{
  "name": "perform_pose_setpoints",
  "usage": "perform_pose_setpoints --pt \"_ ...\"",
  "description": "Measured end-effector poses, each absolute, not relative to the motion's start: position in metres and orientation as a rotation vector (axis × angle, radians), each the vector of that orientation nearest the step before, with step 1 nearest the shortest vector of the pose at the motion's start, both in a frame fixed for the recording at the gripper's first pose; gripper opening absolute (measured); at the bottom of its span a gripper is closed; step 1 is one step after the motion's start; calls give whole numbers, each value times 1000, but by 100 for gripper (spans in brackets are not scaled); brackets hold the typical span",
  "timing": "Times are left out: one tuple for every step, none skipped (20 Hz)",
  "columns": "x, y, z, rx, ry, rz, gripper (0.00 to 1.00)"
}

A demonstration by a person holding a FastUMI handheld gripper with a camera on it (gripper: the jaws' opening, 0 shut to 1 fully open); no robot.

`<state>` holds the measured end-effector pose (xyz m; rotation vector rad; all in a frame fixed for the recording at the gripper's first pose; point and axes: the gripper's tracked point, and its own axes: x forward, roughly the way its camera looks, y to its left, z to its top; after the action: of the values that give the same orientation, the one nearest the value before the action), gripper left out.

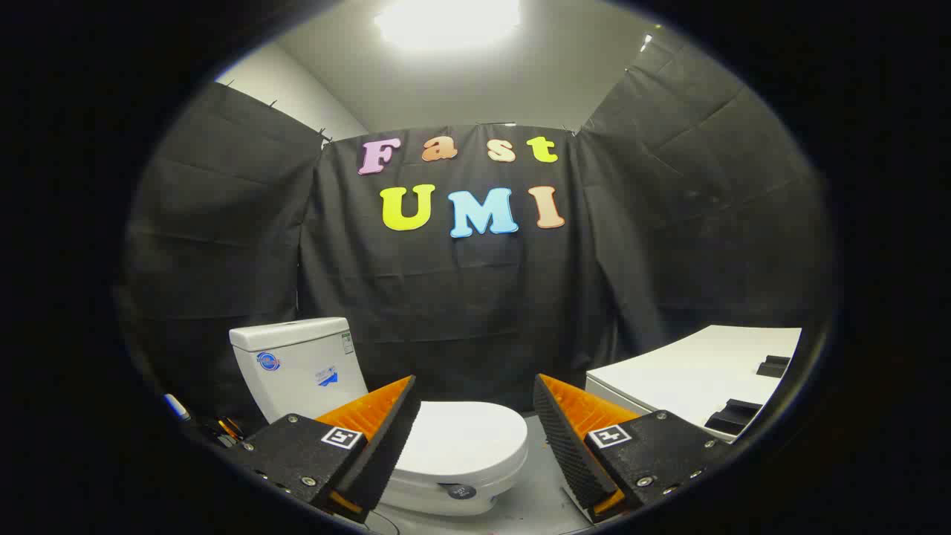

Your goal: Open the toilet lid.

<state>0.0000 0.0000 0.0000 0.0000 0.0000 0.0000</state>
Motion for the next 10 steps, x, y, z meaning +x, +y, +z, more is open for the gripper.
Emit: perform_pose_setpoints --pt "1 -1 -1 1 1 -3 94" --pt "1 -3 -1 2 3 -5 94" --pt "0 -3 -2 3 4 -6 94" --pt "0 -3 -2 4 6 -5 94" --pt "0 -2 -3 3 7 -5 94" --pt "0 -2 -3 0 7 -3 94" --pt "0 -1 -4 -4 9 -2 94" --pt "0 0 -5 -7 11 2 95" --pt "-1 1 -5 -9 10 3 94" --pt "-1 1 -4 -9 8 4 95"
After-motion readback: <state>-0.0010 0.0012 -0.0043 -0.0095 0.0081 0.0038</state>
